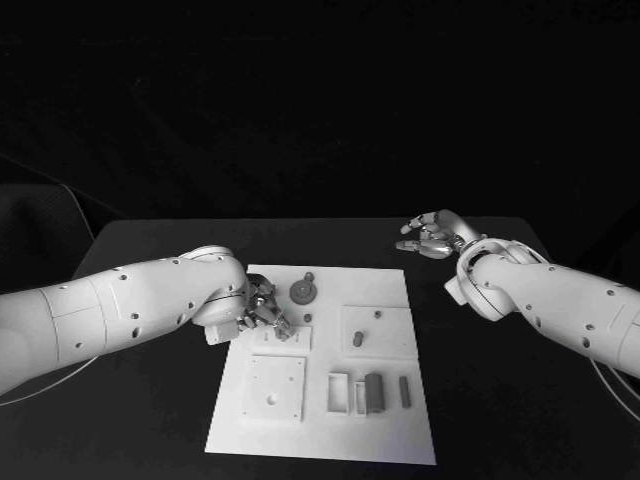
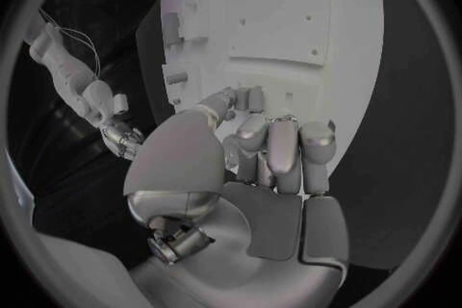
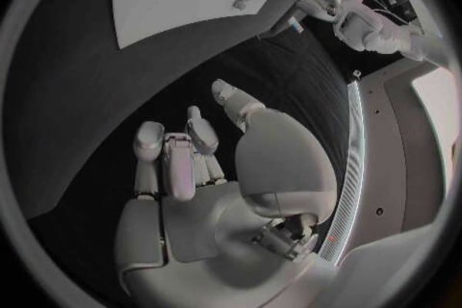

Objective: Assemble the parts on the task board

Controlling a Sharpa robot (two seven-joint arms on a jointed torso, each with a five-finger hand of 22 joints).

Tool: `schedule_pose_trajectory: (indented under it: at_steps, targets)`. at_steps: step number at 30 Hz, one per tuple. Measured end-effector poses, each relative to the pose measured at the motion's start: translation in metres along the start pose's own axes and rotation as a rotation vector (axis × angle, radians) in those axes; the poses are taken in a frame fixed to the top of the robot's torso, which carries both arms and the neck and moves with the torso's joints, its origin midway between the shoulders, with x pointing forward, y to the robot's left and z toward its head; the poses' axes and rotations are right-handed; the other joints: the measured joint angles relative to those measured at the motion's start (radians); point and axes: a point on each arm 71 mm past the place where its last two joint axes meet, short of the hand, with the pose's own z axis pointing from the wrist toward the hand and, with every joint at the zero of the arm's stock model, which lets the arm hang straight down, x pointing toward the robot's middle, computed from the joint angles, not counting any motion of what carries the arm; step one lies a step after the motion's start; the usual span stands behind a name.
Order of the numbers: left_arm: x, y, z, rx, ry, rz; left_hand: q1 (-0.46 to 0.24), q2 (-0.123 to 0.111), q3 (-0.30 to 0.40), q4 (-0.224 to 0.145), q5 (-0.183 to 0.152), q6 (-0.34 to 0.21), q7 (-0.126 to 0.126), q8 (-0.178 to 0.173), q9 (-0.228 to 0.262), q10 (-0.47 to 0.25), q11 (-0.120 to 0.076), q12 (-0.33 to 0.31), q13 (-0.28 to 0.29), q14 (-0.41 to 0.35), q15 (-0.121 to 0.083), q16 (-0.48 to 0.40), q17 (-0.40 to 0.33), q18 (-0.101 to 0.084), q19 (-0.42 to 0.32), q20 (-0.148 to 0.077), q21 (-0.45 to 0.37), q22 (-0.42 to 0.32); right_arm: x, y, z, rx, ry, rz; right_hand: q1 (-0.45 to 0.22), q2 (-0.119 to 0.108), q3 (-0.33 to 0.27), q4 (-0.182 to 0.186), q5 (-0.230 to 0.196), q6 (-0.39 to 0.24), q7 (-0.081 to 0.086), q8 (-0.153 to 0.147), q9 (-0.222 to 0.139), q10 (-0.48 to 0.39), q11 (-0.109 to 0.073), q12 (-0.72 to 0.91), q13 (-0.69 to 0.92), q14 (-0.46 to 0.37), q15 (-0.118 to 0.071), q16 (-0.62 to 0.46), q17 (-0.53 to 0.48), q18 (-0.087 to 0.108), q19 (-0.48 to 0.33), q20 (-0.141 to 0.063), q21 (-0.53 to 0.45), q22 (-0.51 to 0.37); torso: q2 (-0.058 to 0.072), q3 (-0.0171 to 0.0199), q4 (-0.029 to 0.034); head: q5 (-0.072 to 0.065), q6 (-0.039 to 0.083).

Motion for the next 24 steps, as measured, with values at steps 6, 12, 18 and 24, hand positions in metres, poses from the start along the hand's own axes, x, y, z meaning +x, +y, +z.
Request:
schedule_pose_trajectory:
  at_steps: [6, 12, 18, 24]
  targets:
    - [0.0002, 0.0002, 0.0005, -0.002, -0.001, 0.001, 0.000, 0.000, 0.000, 0.000, 0.000, 0.000, 0.000, 0.000, 0.000, 0.000, 0.000, 0.000, 0.000, -0.001, -0.003, 0.000, 0.001, 0.000, 0.000, 0.000, 0.000, 0.000, 0.0006, 0.0005, 0.0000, -0.001, 0.004, 0.001, 0.000, 0.000, 0.000, 0.000, 0.000, 0.001, -0.001, 0.000, 0.000, 0.000, 0.000, 0.000, 0.000, 0.000, 0.000, 0.000, 0.000, 0.000, 0.000, 0.000, 0.000, 0.000, 0.000, 0.0002, 0.0002, -0.003, 0.000]
    - [0.0026, -0.0009, 0.0018, -0.003, -0.001, 0.012, 0.000, 0.000, 0.000, 0.000, 0.000, 0.000, 0.000, 0.000, 0.000, 0.000, 0.000, 0.000, 0.000, -0.001, -0.003, 0.000, 0.001, 0.000, 0.000, 0.000, 0.000, 0.001, 0.0017, 0.0014, 0.0001, -0.001, 0.009, 0.002, 0.000, 0.000, 0.000, 0.000, 0.000, 0.001, -0.001, 0.000, 0.000, 0.001, 0.001, 0.000, 0.000, 0.000, 0.000, 0.000, 0.000, 0.000, 0.000, 0.000, 0.000, -0.001, 0.000, 0.0005, 0.0002, -0.004, 0.000]
    - [0.0047, -0.0014, 0.0033, -0.007, -0.002, 0.022, 0.000, 0.000, 0.003, 0.003, 0.000, 0.000, 0.000, 0.000, 0.000, 0.000, 0.000, 0.000, 0.001, -0.001, -0.003, 0.005, 0.002, 0.000, 0.000, 0.000, 0.000, 0.002, 0.0031, 0.0029, 0.0000, -0.003, 0.015, 0.003, 0.000, 0.000, 0.000, 0.000, 0.000, 0.004, -0.001, 0.000, 0.001, -0.002, -0.002, 0.000, 0.000, 0.000, 0.000, 0.000, 0.000, 0.000, 0.000, 0.000, 0.000, -0.001, 0.000, 0.0005, 0.0002, -0.004, -0.003]
    - [0.0042, -0.0012, 0.0033, -0.015, -0.006, 0.026, 0.001, -0.001, 0.011, 0.011, 0.032, 0.001, 0.001, -0.001, -0.068, 0.006, 0.002, 0.012, 0.006, 0.001, -0.005, 0.013, 0.005, 0.000, 0.004, -0.004, 0.000, 0.006, 0.0035, 0.0031, -0.0001, -0.003, 0.018, 0.004, 0.000, 0.000, 0.000, 0.000, 0.000, 0.005, 0.000, 0.000, 0.001, -0.002, -0.002, 0.000, -0.001, 0.000, 0.000, 0.000, 0.000, 0.000, 0.000, 0.000, 0.000, -0.001, 0.000, 0.0005, 0.0002, -0.004, -0.003]
